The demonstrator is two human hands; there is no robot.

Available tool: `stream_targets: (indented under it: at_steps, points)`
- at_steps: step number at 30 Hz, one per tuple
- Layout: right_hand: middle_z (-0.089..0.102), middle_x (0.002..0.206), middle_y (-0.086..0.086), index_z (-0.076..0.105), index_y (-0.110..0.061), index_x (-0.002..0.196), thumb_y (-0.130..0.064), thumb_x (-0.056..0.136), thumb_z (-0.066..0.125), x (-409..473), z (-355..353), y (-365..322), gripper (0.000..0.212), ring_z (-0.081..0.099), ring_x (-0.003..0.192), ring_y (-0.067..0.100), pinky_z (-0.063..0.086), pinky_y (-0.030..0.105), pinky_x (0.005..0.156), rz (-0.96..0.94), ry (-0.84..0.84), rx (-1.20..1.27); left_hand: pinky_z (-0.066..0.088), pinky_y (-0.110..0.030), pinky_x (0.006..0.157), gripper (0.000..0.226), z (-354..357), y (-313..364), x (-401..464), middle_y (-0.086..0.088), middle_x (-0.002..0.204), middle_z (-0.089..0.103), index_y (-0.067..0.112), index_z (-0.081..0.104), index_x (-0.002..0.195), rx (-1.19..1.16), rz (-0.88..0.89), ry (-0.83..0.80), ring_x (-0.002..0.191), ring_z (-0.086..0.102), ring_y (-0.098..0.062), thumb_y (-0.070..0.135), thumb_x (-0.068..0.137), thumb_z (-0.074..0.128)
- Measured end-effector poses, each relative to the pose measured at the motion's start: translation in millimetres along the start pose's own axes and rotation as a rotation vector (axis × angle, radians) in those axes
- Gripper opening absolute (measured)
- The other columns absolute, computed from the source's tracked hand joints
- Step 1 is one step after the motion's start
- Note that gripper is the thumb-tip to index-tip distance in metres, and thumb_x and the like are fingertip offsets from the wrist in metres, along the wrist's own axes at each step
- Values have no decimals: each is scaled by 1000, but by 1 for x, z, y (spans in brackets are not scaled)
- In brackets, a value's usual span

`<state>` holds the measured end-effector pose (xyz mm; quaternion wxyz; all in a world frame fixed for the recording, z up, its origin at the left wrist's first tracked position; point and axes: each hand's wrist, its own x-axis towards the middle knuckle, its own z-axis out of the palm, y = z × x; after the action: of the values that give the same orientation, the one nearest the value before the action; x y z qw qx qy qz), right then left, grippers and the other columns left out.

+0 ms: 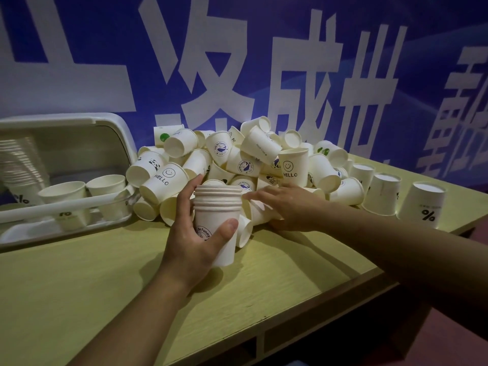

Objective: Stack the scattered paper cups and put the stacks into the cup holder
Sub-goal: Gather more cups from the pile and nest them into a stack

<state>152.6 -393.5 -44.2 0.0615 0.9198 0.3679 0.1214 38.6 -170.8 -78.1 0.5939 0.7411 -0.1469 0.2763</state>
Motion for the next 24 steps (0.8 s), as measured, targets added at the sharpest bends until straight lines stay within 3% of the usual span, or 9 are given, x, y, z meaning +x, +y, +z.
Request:
stream_targets:
  at_steps: [3, 6, 8, 13, 15, 20, 24]
  points:
    - [43, 150, -1, 16, -45, 149, -41, 85, 71, -2, -2, 0, 85, 49, 127, 22, 41, 39, 103, 64, 94, 150, 57, -40, 93, 84, 0, 0, 0, 25, 131, 54, 69, 32, 131, -8, 8, -18, 114, 63, -8, 61, 60, 74]
    - [49, 139, -1, 23, -46, 145, -31, 80, 77, -7, -12, 1, 86, 60, 110, 21, 56, 32, 85, 231, 310, 549, 59, -32, 87, 84, 0, 0, -1, 25, 128, 57, 68, 34, 132, -33, 3, -49, 108, 65, -5, 60, 59, 74]
    - [49, 128, -4, 23, -41, 145, -29, 81, 78, -9, -21, 0, 85, 60, 104, 16, 57, 26, 76, 346, 436, 784, 59, -24, 80, 84, 1, 2, -1, 27, 125, 59, 70, 34, 131, -46, 1, -90, 105, 66, -3, 59, 59, 75]
    - [58, 127, 8, 21, -32, 142, -34, 88, 69, -12, -54, -22, 73, 64, 101, 19, 56, 41, 86, 535, 525, 1424, 55, -16, 75, 84, 6, 7, -3, 39, 123, 56, 75, 32, 130, -37, 12, -189, 103, 66, 2, 56, 60, 76]
    - [59, 125, 8, 21, -32, 143, -34, 88, 69, -14, -60, -39, 72, 66, 100, 19, 56, 37, 81, 481, 502, 1480, 54, -15, 76, 87, 7, 8, -3, 35, 125, 56, 75, 31, 132, -29, 10, -207, 104, 64, 4, 57, 60, 77]
    - [56, 127, -2, 21, -41, 142, -37, 85, 73, -19, -58, -77, 78, 62, 108, 16, 58, 35, 85, 357, 494, 1290, 55, -16, 74, 96, 4, 6, -4, 24, 127, 57, 74, 24, 136, -30, 0, -196, 104, 65, 4, 57, 60, 78]
    - [59, 124, -3, 30, -37, 139, -45, 88, 68, -19, -52, -89, 64, 64, 107, 11, 56, 38, 90, 333, 430, 1312, 53, -11, 71, 100, 3, 8, -4, 21, 130, 53, 78, 14, 135, -8, 7, -172, 102, 64, 8, 58, 60, 77]
